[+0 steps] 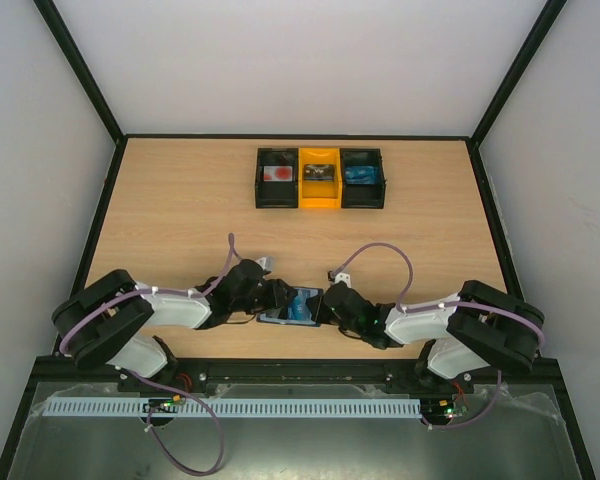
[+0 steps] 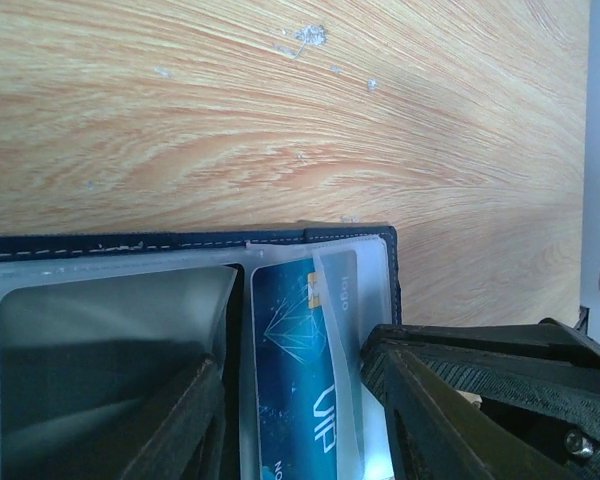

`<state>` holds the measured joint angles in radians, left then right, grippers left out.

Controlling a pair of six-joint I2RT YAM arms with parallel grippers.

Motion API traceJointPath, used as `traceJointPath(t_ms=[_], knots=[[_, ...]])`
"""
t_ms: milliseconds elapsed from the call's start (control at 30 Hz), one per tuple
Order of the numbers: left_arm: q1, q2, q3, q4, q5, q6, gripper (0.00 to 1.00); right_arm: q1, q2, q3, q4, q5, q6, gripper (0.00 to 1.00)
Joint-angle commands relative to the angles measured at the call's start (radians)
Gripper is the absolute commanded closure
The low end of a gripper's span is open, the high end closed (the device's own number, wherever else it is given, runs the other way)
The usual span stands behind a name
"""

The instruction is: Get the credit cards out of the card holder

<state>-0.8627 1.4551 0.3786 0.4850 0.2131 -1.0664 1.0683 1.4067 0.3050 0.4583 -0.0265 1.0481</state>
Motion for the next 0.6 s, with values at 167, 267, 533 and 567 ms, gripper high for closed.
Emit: traceJointPath(t_ms=[167, 267, 533, 567], knots=[[-0.006, 0.055, -0.021, 0.044, 0.039, -0.023, 0.62, 0.006, 0.026, -0.053, -0.018, 0.036, 0.013, 0.90], [-0.014, 0.082, -0.020, 0.079, 0.057, -0.037, 0.64, 0.006, 0.027, -0.059, -0.007, 0.031, 0.017, 0.90], [-0.016, 0.071, -0.034, 0.069, 0.037, -0.046, 0.81, 0.006, 0.028, -0.063, 0.006, 0.022, 0.025, 0.90], [-0.016, 0.065, -0.040, 0.076, 0.037, -0.046, 0.84, 0.006, 0.029, -0.065, 0.007, 0.021, 0.029, 0.90]])
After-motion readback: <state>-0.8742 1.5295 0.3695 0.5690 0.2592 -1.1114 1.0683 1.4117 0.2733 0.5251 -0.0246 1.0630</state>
